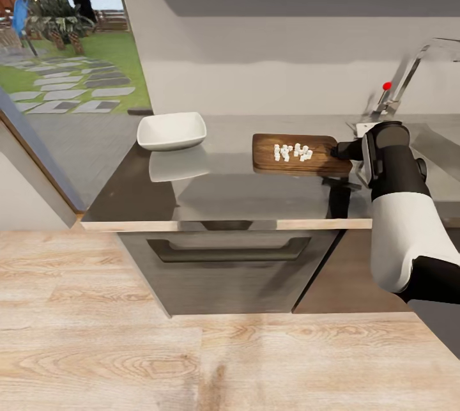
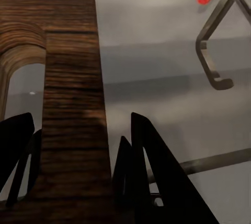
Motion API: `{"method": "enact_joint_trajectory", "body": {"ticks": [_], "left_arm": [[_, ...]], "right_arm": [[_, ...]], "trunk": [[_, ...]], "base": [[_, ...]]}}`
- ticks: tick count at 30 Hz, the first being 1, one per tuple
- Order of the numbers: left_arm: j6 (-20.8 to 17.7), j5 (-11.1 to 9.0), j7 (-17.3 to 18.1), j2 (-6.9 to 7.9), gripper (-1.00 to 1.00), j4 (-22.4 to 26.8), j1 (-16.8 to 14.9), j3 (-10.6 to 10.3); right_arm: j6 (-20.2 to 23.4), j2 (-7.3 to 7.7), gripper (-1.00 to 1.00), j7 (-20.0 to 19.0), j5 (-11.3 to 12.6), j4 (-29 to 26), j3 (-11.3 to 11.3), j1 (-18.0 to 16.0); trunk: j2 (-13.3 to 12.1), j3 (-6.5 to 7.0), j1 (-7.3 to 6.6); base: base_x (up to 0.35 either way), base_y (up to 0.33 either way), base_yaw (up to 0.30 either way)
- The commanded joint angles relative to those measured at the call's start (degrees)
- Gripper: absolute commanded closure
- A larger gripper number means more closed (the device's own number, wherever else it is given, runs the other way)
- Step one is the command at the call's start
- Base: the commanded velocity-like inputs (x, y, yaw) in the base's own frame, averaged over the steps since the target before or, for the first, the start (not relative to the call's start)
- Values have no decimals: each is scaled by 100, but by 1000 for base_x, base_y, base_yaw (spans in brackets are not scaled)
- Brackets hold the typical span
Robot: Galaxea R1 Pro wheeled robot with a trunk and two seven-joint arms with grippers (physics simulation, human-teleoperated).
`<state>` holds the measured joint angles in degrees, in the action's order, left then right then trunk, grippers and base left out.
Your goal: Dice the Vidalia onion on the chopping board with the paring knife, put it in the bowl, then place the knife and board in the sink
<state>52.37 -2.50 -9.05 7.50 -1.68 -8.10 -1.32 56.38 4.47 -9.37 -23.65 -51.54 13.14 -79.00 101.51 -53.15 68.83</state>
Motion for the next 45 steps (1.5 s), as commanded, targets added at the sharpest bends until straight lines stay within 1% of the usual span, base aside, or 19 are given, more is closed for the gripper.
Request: {"method": "enact_joint_trajectory", "body": {"ticks": [1,7,31,45], "left_arm": [[28,-23,0,0,-100,-17,-8,-17],[28,-23,0,-2,-100,-17,-8,-17],[37,-23,0,0,-100,-12,-8,-17],[35,-23,-1,0,-100,-8,-8,-17]], "right_arm": [[12,1,100,-56,-149,204,11,-1],[13,3,100,-64,-149,171,-68,-1],[13,12,100,-65,-153,3,-80,-17],[13,2,100,-65,-149,-14,-84,-19]], "trunk": [[2,-5,0],[2,-5,0],[2,-5,0],[-560,246,-307]], "base": [[0,0,0],[0,0,0],[0,0,0],[0,0,0]]}}
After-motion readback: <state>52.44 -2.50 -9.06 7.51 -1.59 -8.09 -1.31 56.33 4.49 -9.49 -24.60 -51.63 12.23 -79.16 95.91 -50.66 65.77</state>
